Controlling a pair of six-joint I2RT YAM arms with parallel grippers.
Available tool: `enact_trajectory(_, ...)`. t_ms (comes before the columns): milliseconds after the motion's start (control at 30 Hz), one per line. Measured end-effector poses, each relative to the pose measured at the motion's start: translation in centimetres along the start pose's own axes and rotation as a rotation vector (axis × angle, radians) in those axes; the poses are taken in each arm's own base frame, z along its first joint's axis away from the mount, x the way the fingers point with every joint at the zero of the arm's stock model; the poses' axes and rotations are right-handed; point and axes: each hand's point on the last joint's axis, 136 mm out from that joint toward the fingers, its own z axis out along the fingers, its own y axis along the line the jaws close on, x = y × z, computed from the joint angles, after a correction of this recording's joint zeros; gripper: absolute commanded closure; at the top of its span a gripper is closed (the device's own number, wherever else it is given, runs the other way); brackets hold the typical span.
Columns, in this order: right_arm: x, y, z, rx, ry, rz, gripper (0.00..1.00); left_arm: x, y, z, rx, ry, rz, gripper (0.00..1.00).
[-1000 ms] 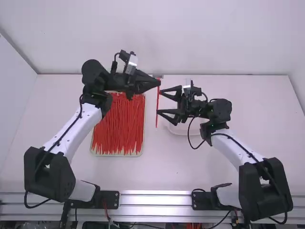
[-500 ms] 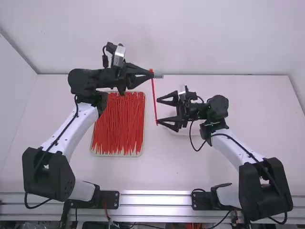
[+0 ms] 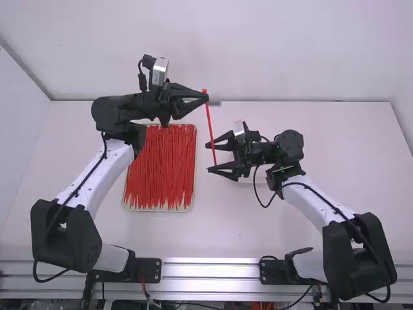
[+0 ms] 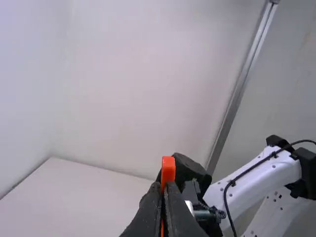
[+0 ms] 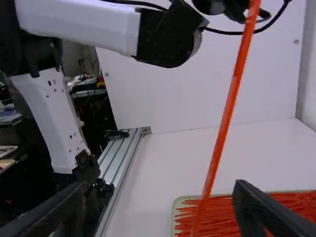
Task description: Fasten the cable tie
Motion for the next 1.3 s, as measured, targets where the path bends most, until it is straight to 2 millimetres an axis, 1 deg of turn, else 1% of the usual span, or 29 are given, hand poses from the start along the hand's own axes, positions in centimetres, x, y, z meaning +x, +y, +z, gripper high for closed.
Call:
enact_trajectory(100, 0.0, 0.1, 0.0, -0.006, 0.003, -0.001, 0.58, -0.2, -0.4, 0.0, 0.009, -0.006, 0.014, 0.98)
enact_trajectory(133, 0.1, 0.1, 0.0, -0.008, 0.003, -0.001, 0.63, -0.3, -0.4, -0.1, 0.008, -0.006, 0.017, 0.98)
enact_trajectory(167, 0.1, 0.2, 0.0, -0.009, 0.004, -0.001, 0.71, -0.3, -0.4, -0.1, 0.009, -0.007, 0.018, 0.98)
enact_trajectory(200, 0.1, 0.2, -0.1, -0.011, 0.005, 0.001, 0.75, -0.4, -0.5, -0.1, 0.011, -0.008, 0.019, 0.98)
enact_trajectory(433, 0.8, 0.0, -0.1, -0.01, 0.018, 0.064, 0.79, -0.4, -0.5, -0.1, 0.01, -0.009, 0.004, 0.98)
enact_trajectory(533, 1.1, -0.1, -0.1, -0.009, 0.024, 0.093, 0.86, -0.5, -0.4, -0.1, 0.007, -0.013, 0.003, 0.98)
enact_trajectory(767, 1.3, -0.1, -0.1, -0.01, 0.029, 0.104, 0.86, -0.5, -0.3, -0.2, 0.002, -0.017, -0.002, 0.98)
enact_trajectory(800, 1.4, -0.1, -0.1, -0.011, 0.03, 0.103, 0.87, -0.5, -0.3, -0.2, 0.0, -0.018, -0.002, 0.98)
enact_trajectory(867, 1.4, -0.1, -0.1, -0.013, 0.031, 0.102, 0.99, -0.7, -0.1, -0.5, -0.01, -0.02, 0.0, 0.98)
enact_trajectory(1067, 1.4, -0.1, 0.0, -0.012, 0.03, 0.072, 1.0, -0.7, 0.3, -1.0, -0.023, -0.019, -0.005, 0.98)
enact_trajectory(1100, 1.3, -0.1, 0.0, -0.009, 0.028, 0.063, 1.0, -0.7, 0.3, -1.0, -0.023, -0.019, -0.006, 0.96)
enact_trajectory(1133, 1.3, -0.2, 0.0, -0.007, 0.027, 0.058, 1.0, -0.8, 0.3, -1.0, -0.024, -0.02, -0.006, 0.86)
enact_trajectory(1167, 1.3, -0.2, 0.0, -0.007, 0.027, 0.058, 1.0, -0.8, 0.3, -1.0, -0.024, -0.02, -0.006, 0.86)
enact_trajectory(1200, 1.3, -0.3, 0.0, 0.002, 0.024, 0.05, 1.0, -0.7, 0.3, -1.0, -0.024, -0.02, -0.005, 0.52)
enact_trajectory(1233, 1.2, -0.5, 0.0, 0.014, 0.02, 0.047, 1.0, -0.7, 0.3, -1.0, -0.024, -0.02, 0.003, 0.01)
enact_trajectory(1300, 1.1, -0.8, -0.1, 0.029, 0.015, 0.045, 1.0, -0.7, 0.4, -1.0, -0.026, -0.019, 0.007, 0.01)
